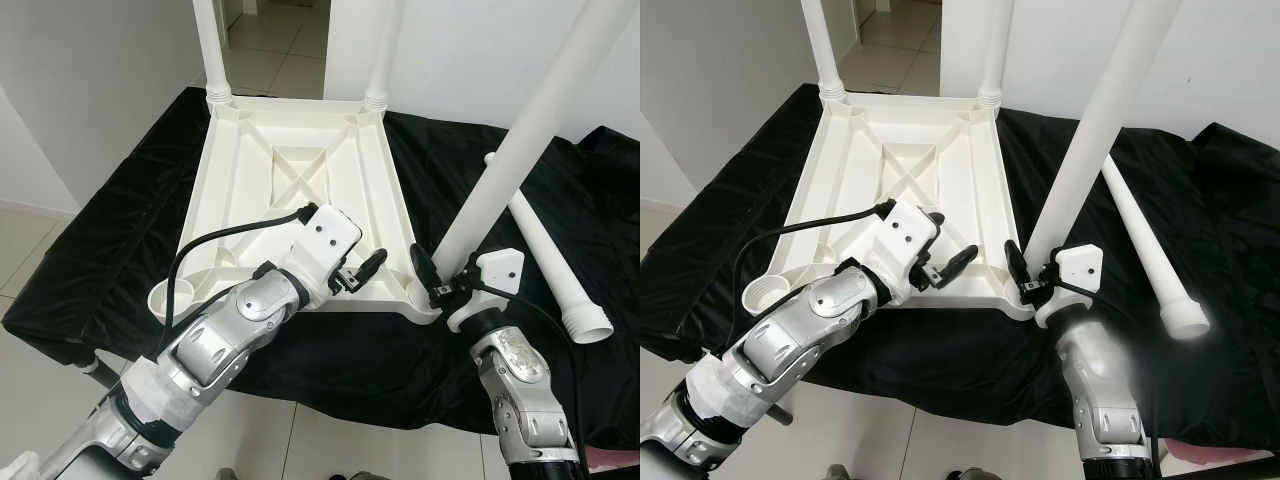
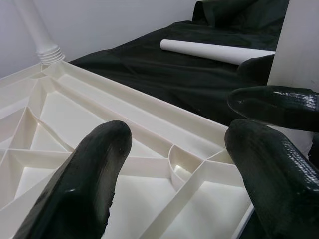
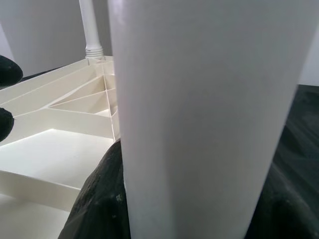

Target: Building children table

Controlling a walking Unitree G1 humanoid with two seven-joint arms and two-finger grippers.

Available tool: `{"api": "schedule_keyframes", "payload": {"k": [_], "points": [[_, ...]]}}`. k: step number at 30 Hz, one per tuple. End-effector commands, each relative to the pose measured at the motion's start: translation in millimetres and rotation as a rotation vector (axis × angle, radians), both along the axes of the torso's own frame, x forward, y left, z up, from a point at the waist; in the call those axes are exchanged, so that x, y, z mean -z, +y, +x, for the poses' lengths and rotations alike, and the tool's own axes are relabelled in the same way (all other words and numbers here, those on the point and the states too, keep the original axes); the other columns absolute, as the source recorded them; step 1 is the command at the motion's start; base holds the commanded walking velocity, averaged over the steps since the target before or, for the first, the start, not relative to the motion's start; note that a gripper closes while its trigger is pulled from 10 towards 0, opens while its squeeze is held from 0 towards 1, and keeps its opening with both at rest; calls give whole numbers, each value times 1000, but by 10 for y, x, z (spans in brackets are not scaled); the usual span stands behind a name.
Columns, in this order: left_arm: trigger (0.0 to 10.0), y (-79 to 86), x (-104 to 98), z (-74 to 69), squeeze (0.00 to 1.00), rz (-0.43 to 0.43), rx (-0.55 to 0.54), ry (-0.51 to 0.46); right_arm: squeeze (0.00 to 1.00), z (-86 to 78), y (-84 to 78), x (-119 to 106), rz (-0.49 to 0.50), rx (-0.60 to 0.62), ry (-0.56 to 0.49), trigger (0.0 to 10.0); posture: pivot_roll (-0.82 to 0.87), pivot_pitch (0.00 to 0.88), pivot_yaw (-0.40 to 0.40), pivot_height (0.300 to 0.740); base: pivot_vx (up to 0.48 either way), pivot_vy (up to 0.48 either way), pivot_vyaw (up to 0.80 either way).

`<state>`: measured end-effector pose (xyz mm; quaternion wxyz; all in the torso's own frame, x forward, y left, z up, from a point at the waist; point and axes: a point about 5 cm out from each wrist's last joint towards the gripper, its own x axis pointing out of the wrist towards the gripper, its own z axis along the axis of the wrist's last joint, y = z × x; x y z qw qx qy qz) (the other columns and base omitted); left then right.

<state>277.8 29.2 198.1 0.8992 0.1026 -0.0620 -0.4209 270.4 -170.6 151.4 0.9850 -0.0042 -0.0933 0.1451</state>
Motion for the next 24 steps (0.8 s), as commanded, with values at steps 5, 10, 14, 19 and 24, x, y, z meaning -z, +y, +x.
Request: {"api": "schedule_keyframes", "payload": {"k": [5,10,14,19,24], "points": [[10000,-107,22,-166,0,65,292,31,0,-10,158,209,57,81,130,10000,-12,118,-20,740,0,0,0],[10000,-109,24,-172,0,65,295,32,0,-7,249,143,92,145,102,10000,-11,117,-23,740,0,0,0],[10000,-120,32,-186,0,65,301,34,0,-9,383,72,128,281,71,10000,-8,109,-32,740,0,0,0],[10000,-134,40,-195,0,65,306,36,0,2,437,51,150,371,71,10000,-5,103,-38,740,0,0,0],[10000,-139,45,-198,0,65,309,36,0,11,423,46,156,396,76,10000,-6,96,-37,740,0,0,0]]}}
